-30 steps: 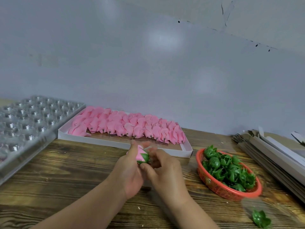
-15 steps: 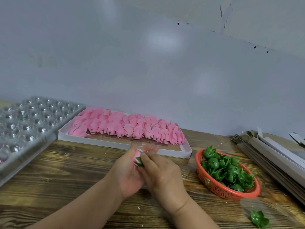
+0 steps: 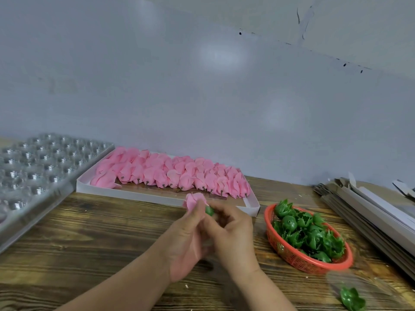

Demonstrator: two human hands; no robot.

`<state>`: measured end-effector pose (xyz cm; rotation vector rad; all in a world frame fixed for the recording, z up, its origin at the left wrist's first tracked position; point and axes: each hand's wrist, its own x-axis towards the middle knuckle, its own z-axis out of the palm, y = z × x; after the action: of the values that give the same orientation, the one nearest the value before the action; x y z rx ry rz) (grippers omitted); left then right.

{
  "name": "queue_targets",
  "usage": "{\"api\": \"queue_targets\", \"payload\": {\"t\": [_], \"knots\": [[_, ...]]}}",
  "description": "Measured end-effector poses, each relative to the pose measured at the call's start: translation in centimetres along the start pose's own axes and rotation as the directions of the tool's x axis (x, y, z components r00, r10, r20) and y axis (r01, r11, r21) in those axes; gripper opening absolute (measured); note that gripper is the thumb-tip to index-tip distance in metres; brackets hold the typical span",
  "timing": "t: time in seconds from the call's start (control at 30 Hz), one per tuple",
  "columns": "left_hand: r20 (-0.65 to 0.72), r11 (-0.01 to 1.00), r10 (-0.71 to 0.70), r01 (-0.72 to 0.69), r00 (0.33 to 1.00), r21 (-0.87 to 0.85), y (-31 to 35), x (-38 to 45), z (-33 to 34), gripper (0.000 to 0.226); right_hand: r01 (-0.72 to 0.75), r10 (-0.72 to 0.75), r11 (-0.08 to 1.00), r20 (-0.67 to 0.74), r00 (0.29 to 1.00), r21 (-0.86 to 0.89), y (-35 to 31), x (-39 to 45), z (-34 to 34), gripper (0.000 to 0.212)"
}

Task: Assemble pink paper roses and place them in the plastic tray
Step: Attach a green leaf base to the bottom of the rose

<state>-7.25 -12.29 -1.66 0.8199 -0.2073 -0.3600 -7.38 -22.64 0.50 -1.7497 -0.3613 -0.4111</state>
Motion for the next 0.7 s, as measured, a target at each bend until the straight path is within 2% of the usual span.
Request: {"api": "queue_targets", "payload": {"t": [0.07, 0.1, 0.2, 0.27, 0.33, 0.37, 0.4, 0.47, 0.5, 0.53, 0.57, 0.6, 0.63, 0.67, 0.7], "knots": [[0.012, 0.999, 0.009, -0.009, 1.0, 0.037, -0.2, 0.0, -0.2, 0.1, -0.122, 0.11, 0.979, 0.08, 0.991, 0.162, -0.4, 0.0, 0.1, 0.007], [-0.003, 1.0, 0.011, -0.011, 1.0, 0.028, 0.0, 0.1, -0.4, 0.096, -0.193, 0.165, 0.951, 0.131, 0.977, 0.24, -0.5, -0.1, 0.2, 0.006], [-0.045, 0.998, 0.044, -0.042, 0.998, 0.041, 0.9, 0.1, -1.3, 0.051, -0.414, 0.308, 0.799, 0.295, 0.904, 0.436, -0.6, 0.0, 0.3, 0.006], [-0.044, 0.992, 0.054, -0.049, 0.998, 0.117, 1.3, 0.0, -1.5, 0.037, -0.517, 0.348, 0.676, 0.392, 0.852, 0.525, -0.7, 0.0, 0.2, 0.008], [-0.051, 0.986, 0.069, -0.06, 0.996, 0.158, 1.7, -0.1, -1.3, 0.029, -0.553, 0.347, 0.597, 0.434, 0.832, 0.582, -0.6, 0.0, 0.3, 0.021], [-0.058, 0.987, 0.078, -0.069, 0.995, 0.148, 1.8, -0.1, -1.2, 0.027, -0.541, 0.345, 0.598, 0.42, 0.839, 0.591, -0.6, 0.0, 0.4, 0.023], [-0.071, 0.99, 0.087, -0.078, 0.994, 0.117, 1.8, -0.1, -0.9, 0.025, -0.5, 0.326, 0.649, 0.384, 0.864, 0.574, -0.6, -0.1, 0.5, 0.023], [-0.129, 0.995, 0.099, -0.1, 0.987, -0.002, 2.0, 0.0, -0.5, 0.025, -0.306, 0.217, 0.869, 0.257, 0.942, 0.389, -0.5, -0.3, 0.7, 0.021], [-0.17, 0.993, 0.095, -0.105, 0.981, -0.055, 2.0, 0.2, -0.4, 0.029, -0.155, 0.12, 0.969, 0.184, 0.976, 0.19, -0.2, -0.6, 0.9, 0.025], [-0.206, 0.991, 0.085, -0.104, 0.975, -0.079, 1.9, 0.3, -0.2, 0.034, 0.014, -0.007, 0.998, 0.124, 0.992, -0.054, 0.2, -0.8, 1.0, 0.027], [-0.237, 0.993, 0.085, -0.103, 0.968, -0.064, 1.7, 0.3, -0.1, 0.039, 0.185, -0.162, 0.939, 0.104, 0.981, -0.29, 0.6, -1.0, 1.0, 0.025], [-0.256, 0.994, 0.092, -0.103, 0.962, -0.029, 1.4, 0.3, 0.0, 0.041, 0.32, -0.298, 0.823, 0.123, 0.947, -0.469, 0.8, -1.2, 1.1, 0.024], [-0.26, 0.995, 0.1, -0.105, 0.96, -0.004, 1.2, 0.3, 0.0, 0.041, 0.396, -0.386, 0.722, 0.144, 0.911, -0.567, 1.0, -1.3, 1.1, 0.025], [-0.251, 0.995, 0.103, -0.103, 0.962, 0.013, 1.0, 0.2, 0.1, 0.041, 0.422, -0.424, 0.682, 0.147, 0.894, -0.597, 1.2, -1.3, 1.1, 0.026], [-0.237, 0.995, 0.102, -0.099, 0.966, 0.025, 0.9, 0.1, 0.1, 0.042, 0.405, -0.408, 0.72, 0.128, 0.904, -0.564, 1.0, -1.4, 1.1, 0.026]]}}
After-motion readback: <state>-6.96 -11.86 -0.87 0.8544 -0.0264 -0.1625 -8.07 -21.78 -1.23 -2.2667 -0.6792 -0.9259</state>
